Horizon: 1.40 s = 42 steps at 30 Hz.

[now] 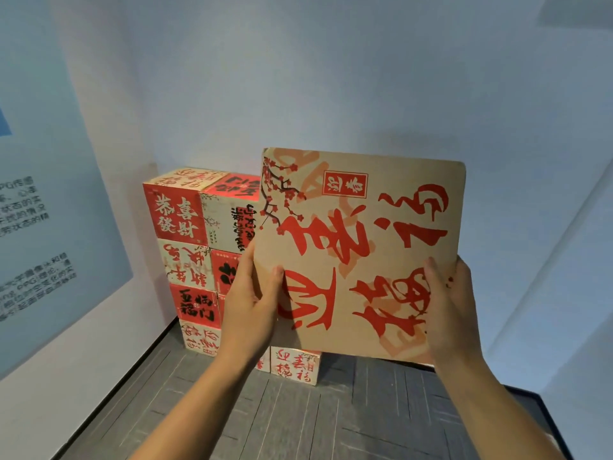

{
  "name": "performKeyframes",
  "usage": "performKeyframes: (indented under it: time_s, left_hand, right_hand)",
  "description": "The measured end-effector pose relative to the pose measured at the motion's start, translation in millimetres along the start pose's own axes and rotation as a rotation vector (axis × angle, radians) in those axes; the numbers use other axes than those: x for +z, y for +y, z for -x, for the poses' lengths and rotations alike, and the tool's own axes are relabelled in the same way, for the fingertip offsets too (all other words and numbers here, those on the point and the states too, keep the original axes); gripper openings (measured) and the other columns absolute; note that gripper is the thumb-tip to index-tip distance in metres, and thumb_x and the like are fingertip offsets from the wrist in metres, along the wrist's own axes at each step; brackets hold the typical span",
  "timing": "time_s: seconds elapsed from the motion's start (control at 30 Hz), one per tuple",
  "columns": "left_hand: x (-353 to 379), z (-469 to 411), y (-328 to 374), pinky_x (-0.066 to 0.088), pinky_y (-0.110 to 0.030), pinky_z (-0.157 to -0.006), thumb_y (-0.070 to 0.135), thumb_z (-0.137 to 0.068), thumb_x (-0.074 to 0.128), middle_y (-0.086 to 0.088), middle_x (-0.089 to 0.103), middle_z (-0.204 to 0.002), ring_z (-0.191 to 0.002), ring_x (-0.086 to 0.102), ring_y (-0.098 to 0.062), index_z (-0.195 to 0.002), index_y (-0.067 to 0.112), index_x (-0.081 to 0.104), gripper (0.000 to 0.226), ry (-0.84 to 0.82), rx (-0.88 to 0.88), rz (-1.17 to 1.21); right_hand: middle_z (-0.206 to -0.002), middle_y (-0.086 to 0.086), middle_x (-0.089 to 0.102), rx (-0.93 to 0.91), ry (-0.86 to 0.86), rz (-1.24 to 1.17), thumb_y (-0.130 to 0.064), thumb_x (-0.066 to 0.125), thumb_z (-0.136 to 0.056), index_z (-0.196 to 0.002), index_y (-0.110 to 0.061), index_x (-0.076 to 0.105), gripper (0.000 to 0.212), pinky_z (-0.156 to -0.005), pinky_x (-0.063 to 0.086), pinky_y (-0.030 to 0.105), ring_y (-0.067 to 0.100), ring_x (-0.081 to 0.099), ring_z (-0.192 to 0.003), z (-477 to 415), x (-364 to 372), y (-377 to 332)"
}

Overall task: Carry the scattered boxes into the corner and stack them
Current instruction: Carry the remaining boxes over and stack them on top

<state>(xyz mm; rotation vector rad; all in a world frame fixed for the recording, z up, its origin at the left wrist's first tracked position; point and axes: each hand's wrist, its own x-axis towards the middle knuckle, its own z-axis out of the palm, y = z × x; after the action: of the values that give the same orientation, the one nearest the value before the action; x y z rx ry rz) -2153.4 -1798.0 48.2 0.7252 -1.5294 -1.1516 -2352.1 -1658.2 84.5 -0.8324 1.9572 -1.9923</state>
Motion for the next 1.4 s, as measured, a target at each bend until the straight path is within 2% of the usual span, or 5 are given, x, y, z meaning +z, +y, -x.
performKeyframes:
  time_s: [0.23,0.5,0.77,0.97,1.4]
  left_hand:
    - [48,-149,-87,0.059,-0.046,-0.101,0.049,-0.095,0.06,0.024,0.066,-0.131,-0.122,0.066,-0.005,-0.147,0.036,0.048,0.055,0.001,-0.07,-0.022]
    - [60,-288,-169,0.057,-0.028,-0.102,0.014,-0.103,0.061,0.023,0.065,-0.134,-0.123,0.065,0.0,-0.153,0.035,0.042,0.056,-0.082,-0.066,-0.133]
    - [64,-374,-275,0.045,0.0,-0.087,0.02,-0.097,0.073,0.016,0.062,-0.137,-0.117,0.055,0.019,-0.152,0.029,0.048,0.061,-0.076,-0.054,-0.336]
    - [63,-425,-334,0.044,0.002,-0.086,0.016,-0.092,0.078,0.016,0.063,-0.128,-0.112,0.054,0.024,-0.145,0.026,0.054,0.058,-0.069,-0.07,-0.406]
    - [57,-453,-438,0.047,0.0,-0.084,0.011,-0.095,0.075,0.024,0.061,-0.12,-0.104,0.058,0.017,-0.139,0.016,0.057,0.047,-0.094,-0.159,-0.558]
  right_hand:
    - [-0.121,-0.019,0.065,0.027,-0.001,-0.067,-0.066,0.04,-0.089,-0.14,-0.042,0.043,0.056,-0.072,0.056,0.029,0.013,0.07,-0.102,-159,71,65]
    - [-0.113,-0.008,0.064,0.139,0.03,-0.079,-0.055,0.037,-0.108,-0.13,-0.024,0.041,0.038,-0.07,0.054,0.033,0.015,0.068,-0.098,-304,155,112]
    - [-0.122,0.001,0.075,0.282,0.073,-0.123,-0.113,0.03,-0.052,-0.138,-0.027,0.058,0.125,-0.078,0.062,0.037,0.018,0.075,-0.106,-394,233,185]
    - [-0.111,0.0,0.077,0.382,0.112,-0.135,-0.073,0.011,-0.101,-0.131,-0.02,0.065,0.082,-0.059,0.055,0.014,-0.002,0.074,-0.079,-434,277,222]
    - [-0.09,-0.018,0.079,0.517,0.125,-0.21,-0.065,0.013,-0.106,-0.114,-0.034,0.06,0.056,-0.063,0.055,0.012,-0.006,0.073,-0.08,-469,325,316]
